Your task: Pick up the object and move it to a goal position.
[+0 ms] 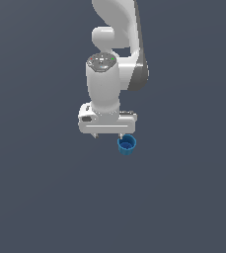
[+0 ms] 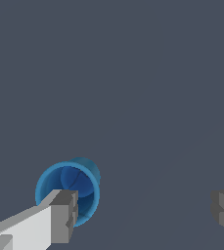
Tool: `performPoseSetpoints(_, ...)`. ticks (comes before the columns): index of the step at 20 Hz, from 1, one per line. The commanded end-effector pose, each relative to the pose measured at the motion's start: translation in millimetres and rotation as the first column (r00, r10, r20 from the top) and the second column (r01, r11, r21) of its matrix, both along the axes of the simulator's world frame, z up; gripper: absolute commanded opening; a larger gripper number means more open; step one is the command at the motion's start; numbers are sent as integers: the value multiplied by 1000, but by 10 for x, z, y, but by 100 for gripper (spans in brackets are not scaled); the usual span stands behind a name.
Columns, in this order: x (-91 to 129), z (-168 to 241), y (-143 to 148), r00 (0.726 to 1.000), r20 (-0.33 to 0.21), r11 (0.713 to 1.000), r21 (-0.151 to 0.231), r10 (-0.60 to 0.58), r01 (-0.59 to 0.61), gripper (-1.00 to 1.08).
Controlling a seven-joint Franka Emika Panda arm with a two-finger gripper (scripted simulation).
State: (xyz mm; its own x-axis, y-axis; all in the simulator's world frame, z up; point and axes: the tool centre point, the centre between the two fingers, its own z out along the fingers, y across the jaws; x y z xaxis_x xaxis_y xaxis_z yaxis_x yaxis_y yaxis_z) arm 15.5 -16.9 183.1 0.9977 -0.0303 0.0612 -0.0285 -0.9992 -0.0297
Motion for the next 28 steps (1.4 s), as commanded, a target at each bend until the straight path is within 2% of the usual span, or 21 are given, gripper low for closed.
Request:
performPoseSetpoints(1, 0, 0, 0, 1000, 0, 1000, 0, 0, 0, 28)
performPoseSetpoints(7, 15, -38, -144, 1000, 3, 1000, -14, -15, 16, 28)
performPoseSetpoints(12, 19, -47, -130, 1000, -2, 1000, -16, -5, 5, 28)
performPoseSetpoints(20, 64, -155, -7, 992, -65, 992, -44, 113, -116, 28)
performPoseSetpoints(24, 96, -251, 98, 969, -125, 973, -63, 214, -223, 28)
performPoseSetpoints(28, 125, -370, 223, 919, -208, 931, -78, 335, -357, 28)
